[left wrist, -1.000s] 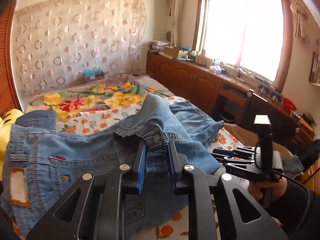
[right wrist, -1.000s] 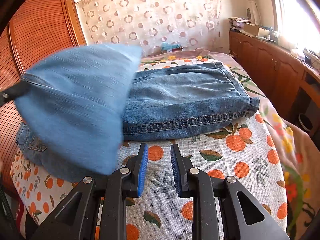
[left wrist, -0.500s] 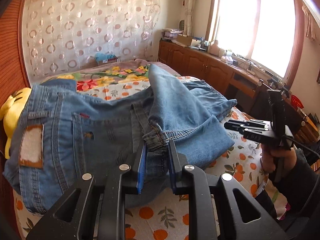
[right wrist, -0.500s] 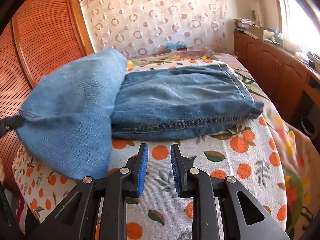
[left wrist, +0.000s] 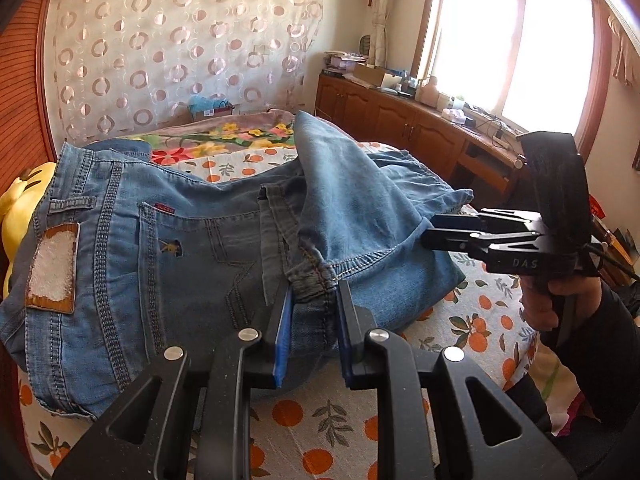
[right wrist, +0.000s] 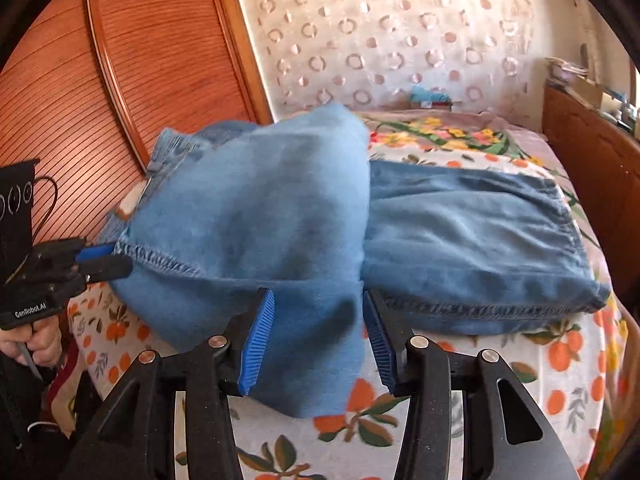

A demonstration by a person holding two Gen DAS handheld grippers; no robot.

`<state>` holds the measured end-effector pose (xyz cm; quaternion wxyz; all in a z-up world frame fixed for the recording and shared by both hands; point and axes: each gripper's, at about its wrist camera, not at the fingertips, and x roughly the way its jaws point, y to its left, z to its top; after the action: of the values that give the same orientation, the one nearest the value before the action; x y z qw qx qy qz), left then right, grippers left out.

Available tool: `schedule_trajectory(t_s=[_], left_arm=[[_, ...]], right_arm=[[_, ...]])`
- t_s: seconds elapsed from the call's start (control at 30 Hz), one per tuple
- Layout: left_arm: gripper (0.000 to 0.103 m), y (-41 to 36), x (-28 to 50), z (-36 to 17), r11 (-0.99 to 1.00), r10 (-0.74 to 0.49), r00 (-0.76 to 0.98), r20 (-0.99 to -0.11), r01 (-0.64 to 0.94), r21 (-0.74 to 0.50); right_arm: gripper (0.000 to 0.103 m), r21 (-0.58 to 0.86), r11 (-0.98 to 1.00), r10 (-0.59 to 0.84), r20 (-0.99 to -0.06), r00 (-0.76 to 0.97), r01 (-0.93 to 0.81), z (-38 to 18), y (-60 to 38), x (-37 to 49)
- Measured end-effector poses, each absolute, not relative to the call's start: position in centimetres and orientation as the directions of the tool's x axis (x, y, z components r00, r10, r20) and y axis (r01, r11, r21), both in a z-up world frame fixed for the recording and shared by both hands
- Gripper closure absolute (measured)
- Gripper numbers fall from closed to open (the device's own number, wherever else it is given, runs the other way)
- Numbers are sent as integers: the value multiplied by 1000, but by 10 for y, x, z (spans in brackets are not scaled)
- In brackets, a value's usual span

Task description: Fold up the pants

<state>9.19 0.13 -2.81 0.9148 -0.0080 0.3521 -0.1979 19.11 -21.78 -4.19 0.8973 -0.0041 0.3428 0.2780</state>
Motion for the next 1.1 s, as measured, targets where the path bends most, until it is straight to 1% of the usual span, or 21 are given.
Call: schedule_trajectory(t_s=[0.03,0.13,0.23,0.33,0.47,0.5,0.57,0.63,0.7,0.73,0.87,1.0,1.03,1.1], left_arm=[[82,1,92,-28,921,-369,673,-641,358,-155],[82,0,90,-28,920,-372,672,-640,360,-157],[82,-1,89,-27,917,-380,673,-635,362,-165],[82,-3,88,-26,913,-388,670,-632,370,-168],[82,-8,88,-24,909,-396,666,-632,382,-167],[82,-10,87,-24,907,-400,665,-631,386,-168],[82,-13,85,-23,904,-405,661,-632,395,-167],[82,-16,83,-24,899,-411,654,-636,406,-163],[82,-19,80,-26,895,-414,647,-640,416,-158],[82,-20,78,-28,894,-415,644,-643,420,-156],[82,-23,75,-35,888,-423,629,-653,429,-162],[82,-24,73,-39,888,-423,622,-658,429,-166],[82,-24,72,-39,888,-425,622,-657,429,-168],[82,-23,71,-39,886,-430,621,-655,431,-173]], right_arm=[[85,189,848,494,-620,609,-496,-42,-217,195],[103,207,854,495,-603,625,-477,-37,-229,188],[103,206,846,511,-576,638,-491,-28,-240,166],[103,221,845,516,-574,636,-487,-30,-249,158],[103,190,854,495,-583,644,-484,-31,-241,161],[101,189,855,494,-583,646,-484,-30,-238,163],[92,167,859,481,-586,652,-484,-29,-229,166],[73,163,858,480,-591,648,-486,-31,-227,168],[65,178,858,484,-592,644,-482,-32,-221,176],[63,191,861,484,-592,644,-471,-32,-219,181],[63,264,878,473,-611,636,-399,-33,-219,203],[63,266,898,433,-672,601,-350,-41,-213,218],[65,271,899,432,-684,588,-345,-45,-212,220],[77,293,889,451,-694,561,-352,-50,-212,217]])
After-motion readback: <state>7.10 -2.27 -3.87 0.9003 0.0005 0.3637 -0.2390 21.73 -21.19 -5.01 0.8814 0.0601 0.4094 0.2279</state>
